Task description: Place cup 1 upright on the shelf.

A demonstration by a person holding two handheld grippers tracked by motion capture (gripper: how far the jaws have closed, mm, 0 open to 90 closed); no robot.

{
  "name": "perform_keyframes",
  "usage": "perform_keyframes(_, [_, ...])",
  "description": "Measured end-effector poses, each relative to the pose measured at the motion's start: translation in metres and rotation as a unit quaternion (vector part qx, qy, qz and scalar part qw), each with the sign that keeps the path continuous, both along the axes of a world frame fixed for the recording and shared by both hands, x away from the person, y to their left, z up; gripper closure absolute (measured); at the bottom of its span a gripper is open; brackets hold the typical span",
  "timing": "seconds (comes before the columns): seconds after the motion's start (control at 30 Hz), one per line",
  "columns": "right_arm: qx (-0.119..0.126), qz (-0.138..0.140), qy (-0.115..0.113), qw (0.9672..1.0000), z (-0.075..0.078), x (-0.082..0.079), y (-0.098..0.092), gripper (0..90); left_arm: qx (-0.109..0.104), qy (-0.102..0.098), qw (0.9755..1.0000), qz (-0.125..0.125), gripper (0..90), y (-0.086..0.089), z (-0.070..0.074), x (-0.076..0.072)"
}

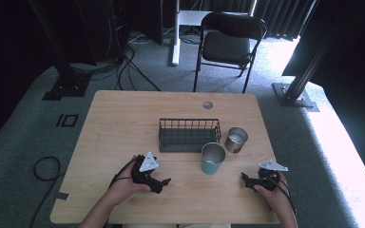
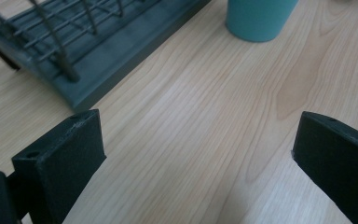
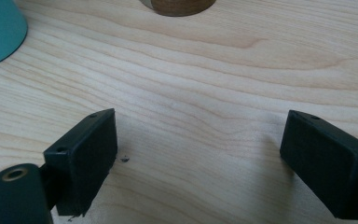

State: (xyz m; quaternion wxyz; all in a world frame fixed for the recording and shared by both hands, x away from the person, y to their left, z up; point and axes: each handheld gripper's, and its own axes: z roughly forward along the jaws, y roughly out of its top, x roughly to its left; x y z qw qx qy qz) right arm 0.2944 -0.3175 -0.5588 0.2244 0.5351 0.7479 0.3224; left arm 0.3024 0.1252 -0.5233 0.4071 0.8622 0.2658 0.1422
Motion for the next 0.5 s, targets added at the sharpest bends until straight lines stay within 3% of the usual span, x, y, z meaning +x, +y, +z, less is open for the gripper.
perform_keyframes(0.5, [0.0, 0.0, 0.0, 1.0, 0.0, 0.0, 0.0, 10.6, -0.028, -0.007, 0.9994, -0.022, 2.6, -0.023, 0.006, 0.008])
